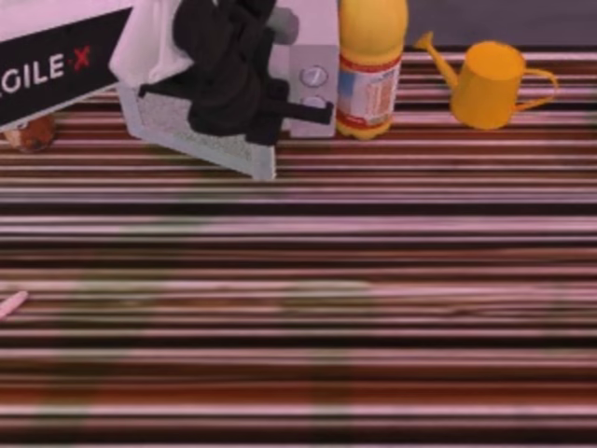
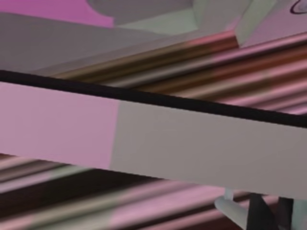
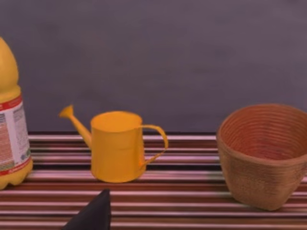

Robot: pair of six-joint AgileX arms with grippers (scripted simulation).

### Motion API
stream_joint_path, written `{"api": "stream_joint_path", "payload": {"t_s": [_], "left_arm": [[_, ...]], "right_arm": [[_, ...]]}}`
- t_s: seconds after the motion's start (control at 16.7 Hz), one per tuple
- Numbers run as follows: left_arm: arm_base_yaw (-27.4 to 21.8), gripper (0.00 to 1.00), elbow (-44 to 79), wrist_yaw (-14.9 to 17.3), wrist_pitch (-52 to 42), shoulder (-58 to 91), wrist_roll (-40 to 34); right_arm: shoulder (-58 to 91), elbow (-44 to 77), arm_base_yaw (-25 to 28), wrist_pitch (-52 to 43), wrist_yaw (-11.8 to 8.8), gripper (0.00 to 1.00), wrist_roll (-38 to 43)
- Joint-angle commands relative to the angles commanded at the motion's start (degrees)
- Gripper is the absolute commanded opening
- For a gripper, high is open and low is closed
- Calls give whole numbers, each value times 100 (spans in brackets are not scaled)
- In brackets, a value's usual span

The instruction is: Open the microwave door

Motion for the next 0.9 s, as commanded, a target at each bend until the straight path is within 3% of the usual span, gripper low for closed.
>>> {"api": "stream_joint_path", "payload": {"t_s": [0.3, 0.66, 0.9], "left_arm": [[-31, 0, -27, 43, 10, 4, -6], [160, 0, -611, 375, 195, -409, 652], [180, 0, -653, 414, 238, -476, 724]], "right_arm": [[0, 0, 0, 0, 0, 100, 0], [0, 0, 0, 0, 0, 100, 0], [0, 0, 0, 0, 0, 100, 0]]}}
